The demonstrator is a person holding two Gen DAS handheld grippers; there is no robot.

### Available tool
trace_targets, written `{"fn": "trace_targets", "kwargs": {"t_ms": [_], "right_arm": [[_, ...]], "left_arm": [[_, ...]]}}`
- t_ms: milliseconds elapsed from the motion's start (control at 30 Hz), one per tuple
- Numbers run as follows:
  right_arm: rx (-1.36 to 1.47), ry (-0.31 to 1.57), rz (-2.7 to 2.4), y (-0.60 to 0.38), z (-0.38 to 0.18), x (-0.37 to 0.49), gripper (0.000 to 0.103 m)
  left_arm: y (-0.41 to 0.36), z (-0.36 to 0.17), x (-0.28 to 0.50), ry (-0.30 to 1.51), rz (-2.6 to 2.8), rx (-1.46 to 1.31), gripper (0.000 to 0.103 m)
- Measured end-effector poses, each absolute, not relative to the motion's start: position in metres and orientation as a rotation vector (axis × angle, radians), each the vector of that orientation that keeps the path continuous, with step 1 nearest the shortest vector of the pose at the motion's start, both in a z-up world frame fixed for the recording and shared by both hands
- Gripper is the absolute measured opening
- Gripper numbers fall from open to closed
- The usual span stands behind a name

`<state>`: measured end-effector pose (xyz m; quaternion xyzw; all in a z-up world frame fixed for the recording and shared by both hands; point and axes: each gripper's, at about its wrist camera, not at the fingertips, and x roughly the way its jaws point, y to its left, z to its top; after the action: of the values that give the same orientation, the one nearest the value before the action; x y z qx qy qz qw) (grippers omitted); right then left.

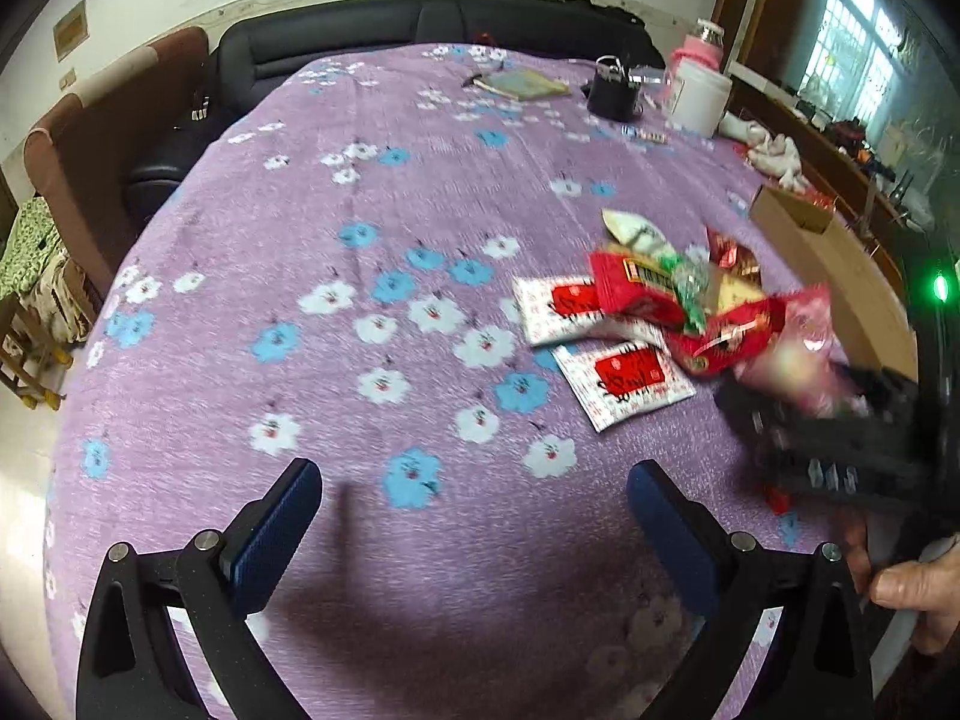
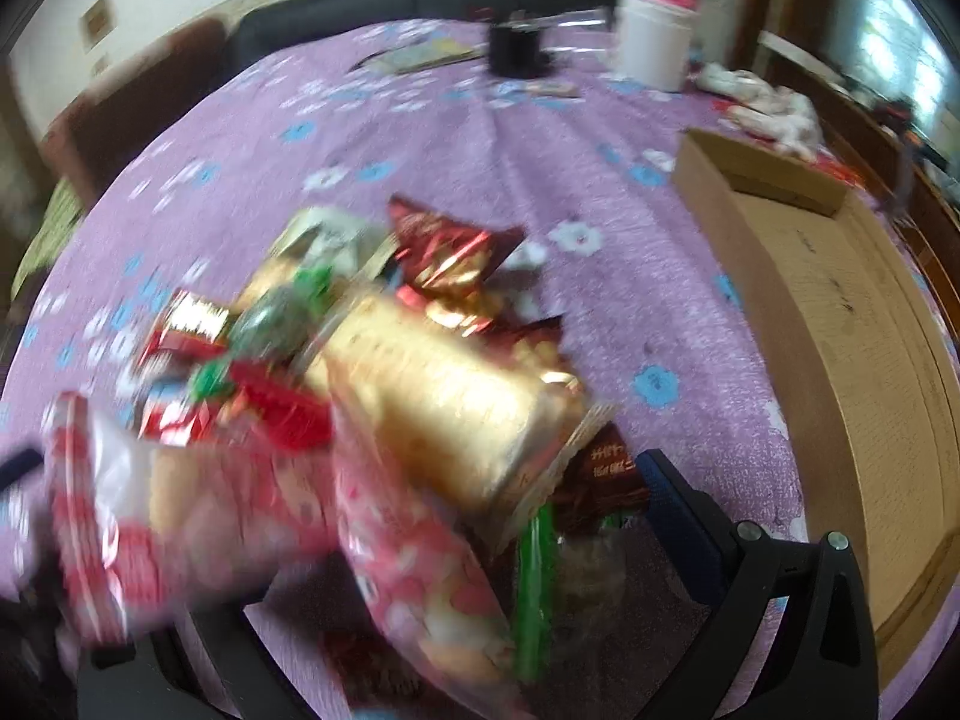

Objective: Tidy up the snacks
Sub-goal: 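Grasp a pink cartoon bread bag with the left gripper while the right grasps another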

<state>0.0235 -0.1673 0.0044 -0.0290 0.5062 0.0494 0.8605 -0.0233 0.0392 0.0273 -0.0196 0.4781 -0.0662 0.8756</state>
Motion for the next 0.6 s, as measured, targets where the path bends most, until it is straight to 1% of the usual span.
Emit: {"fn": "trace_targets", "kwargs": {"t_ms": [200, 400, 433, 467, 500, 533, 567, 600], "right_arm": [[-0.024, 1.127, 0.351, -0.177, 0.023, -0.015, 0.102], [0.033, 1.087, 0.434, -0.207, 0.066, -0.032, 0.102], [0.041, 1.089, 0.431, -0.212, 0.069, -0.031, 0.102], [0.062, 1.085, 0.434, -0.216, 0.073, -0.031, 0.101], [0.088, 1.081, 0.437, -0.221, 0.077, -0.029, 0.098], [0.117, 1.082, 0.439, -0.227, 0.080, -0.029, 0.096], [0.128, 1.083, 0.439, -0.231, 0.082, -0.028, 0.095], [0.141, 1.080, 0.442, -0.235, 0.086, -0.030, 0.095]], "left_arm": [[0.037, 0.045, -0.028, 0.959, -0.198, -0.015, 0.103], [0.008, 0.058, -0.029, 0.933, -0.331, 0.035, 0.101], [0.002, 0.060, -0.029, 0.934, -0.357, 0.048, 0.098], [-0.008, 0.060, -0.027, 0.944, -0.409, 0.068, 0.090], [-0.015, 0.060, -0.027, 0.950, -0.435, 0.079, 0.086], [-0.025, 0.059, -0.025, 0.958, -0.463, 0.106, 0.076], [-0.031, 0.056, -0.024, 0.966, -0.473, 0.123, 0.072], [-0.039, 0.051, -0.020, 0.992, -0.503, 0.137, 0.072]]}}
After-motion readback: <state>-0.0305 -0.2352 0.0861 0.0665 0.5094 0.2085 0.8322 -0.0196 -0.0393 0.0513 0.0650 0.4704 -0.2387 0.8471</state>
